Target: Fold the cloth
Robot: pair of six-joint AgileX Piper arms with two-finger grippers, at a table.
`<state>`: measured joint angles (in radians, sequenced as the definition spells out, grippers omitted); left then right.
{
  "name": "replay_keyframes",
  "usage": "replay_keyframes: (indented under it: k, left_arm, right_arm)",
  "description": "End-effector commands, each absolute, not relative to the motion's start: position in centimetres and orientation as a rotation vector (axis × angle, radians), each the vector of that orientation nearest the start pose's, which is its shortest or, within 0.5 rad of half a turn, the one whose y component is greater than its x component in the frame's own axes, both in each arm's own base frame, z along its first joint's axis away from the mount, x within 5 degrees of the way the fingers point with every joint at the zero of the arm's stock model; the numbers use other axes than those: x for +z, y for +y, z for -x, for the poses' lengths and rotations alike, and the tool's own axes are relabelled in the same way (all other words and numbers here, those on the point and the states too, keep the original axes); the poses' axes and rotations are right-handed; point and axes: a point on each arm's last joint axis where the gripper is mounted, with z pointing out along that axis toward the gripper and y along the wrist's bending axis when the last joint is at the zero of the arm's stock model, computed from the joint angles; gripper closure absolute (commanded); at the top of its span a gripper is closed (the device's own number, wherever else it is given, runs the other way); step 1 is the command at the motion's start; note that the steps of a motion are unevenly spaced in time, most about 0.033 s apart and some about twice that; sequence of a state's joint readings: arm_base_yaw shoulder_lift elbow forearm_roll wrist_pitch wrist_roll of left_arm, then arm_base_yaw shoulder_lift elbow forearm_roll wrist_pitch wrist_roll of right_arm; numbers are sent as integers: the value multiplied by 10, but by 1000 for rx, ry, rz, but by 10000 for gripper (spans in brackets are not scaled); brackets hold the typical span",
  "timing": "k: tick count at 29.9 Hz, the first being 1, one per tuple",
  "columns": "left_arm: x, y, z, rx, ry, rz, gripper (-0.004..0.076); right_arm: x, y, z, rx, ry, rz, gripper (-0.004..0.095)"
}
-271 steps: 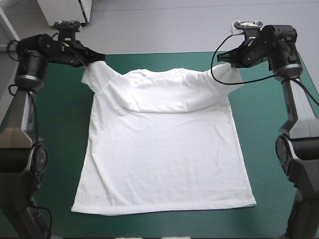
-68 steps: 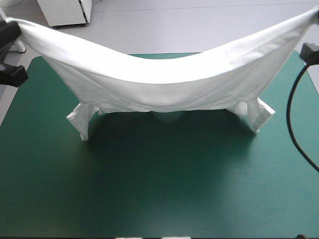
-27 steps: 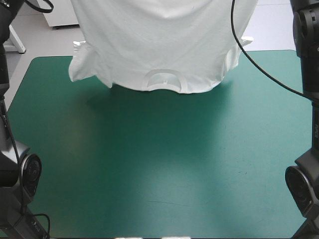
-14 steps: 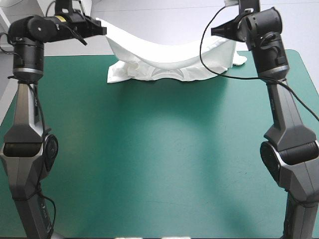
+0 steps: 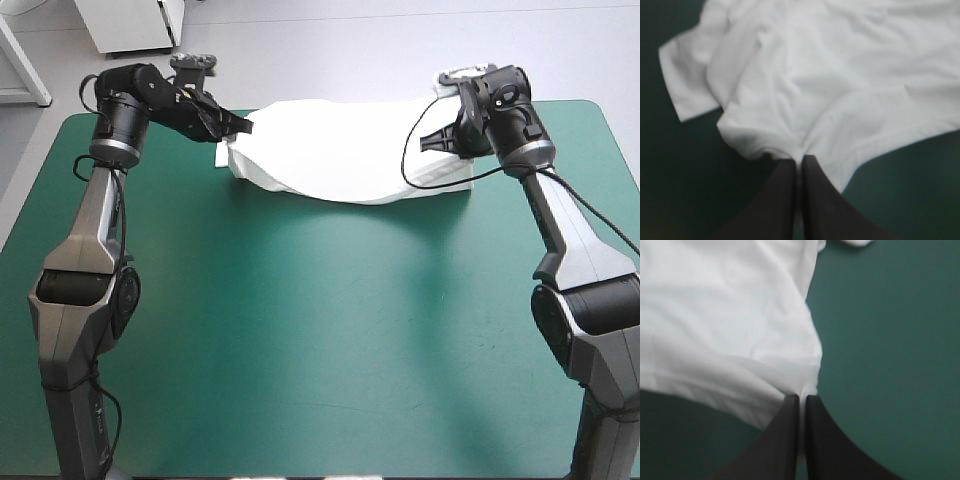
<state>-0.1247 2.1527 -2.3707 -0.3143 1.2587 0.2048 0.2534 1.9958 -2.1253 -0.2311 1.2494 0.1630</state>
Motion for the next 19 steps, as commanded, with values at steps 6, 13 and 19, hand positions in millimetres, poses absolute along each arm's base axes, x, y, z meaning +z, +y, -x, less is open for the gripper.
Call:
replay_keyframes:
  k: [6, 13, 19]
  left_arm:
    - [357, -82, -401, -370, 2602, -359, 746]
    - [320, -70, -323, -379, 2692, -334, 746]
    - [290, -64, -250, -437, 2780, -305, 746]
  right_arm:
    - [339, 77, -365, -110, 2692, 159, 925]
    - [317, 60, -292, -120, 2788, 193, 925]
    - [315, 50, -233, -57, 2852, 209, 925]
